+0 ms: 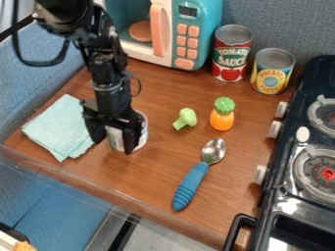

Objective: Move the can in a straight line to the upper side of the table next to the green object

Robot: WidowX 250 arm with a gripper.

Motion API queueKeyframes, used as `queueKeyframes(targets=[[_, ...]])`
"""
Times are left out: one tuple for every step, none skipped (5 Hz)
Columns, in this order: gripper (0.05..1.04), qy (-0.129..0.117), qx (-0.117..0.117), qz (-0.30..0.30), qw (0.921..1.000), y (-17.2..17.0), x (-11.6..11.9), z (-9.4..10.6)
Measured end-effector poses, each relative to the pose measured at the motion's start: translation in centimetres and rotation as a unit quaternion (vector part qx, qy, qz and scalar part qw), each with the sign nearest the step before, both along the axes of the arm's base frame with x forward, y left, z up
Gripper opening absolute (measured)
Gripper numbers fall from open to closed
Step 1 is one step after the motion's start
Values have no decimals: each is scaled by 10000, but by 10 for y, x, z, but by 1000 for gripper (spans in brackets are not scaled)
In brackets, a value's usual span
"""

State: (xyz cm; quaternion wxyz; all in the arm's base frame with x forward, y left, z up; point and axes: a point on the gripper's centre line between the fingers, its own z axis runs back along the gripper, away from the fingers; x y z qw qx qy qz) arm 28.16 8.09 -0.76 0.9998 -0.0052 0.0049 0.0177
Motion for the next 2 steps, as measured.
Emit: queueKeyframes(targets=[[999,21,17,38,10000,2,17,-3],[999,-13,72,-135,9999,-3,42,-9]])
